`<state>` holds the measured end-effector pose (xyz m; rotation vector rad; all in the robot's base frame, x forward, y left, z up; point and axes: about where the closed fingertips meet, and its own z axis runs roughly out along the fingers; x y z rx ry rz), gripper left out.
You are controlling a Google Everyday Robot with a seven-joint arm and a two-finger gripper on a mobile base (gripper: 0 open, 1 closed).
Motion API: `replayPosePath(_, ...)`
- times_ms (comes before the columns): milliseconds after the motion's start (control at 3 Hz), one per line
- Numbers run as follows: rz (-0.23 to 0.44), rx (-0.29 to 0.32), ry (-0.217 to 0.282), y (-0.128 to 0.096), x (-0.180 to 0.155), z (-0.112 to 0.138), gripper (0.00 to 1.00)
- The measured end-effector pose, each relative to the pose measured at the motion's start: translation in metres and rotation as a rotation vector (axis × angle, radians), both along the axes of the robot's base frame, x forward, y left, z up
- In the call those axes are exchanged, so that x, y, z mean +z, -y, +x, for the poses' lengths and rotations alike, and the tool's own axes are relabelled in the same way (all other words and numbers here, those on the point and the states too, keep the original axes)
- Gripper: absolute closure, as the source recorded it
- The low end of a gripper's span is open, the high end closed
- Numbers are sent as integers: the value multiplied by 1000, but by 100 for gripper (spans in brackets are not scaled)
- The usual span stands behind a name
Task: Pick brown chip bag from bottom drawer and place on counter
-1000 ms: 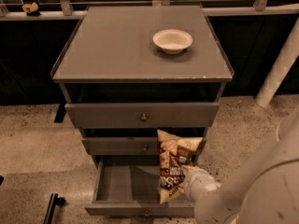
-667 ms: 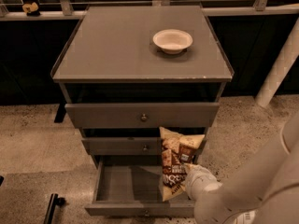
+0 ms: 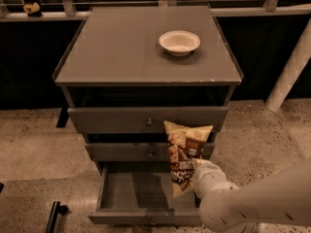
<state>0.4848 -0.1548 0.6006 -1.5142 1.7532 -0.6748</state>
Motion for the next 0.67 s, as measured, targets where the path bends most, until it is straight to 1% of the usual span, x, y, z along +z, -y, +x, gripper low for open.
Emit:
replayPosePath(333,-36,27,27,-6,24,7,100)
replayPosePath(667,-76,58,35,-11,41,3,100)
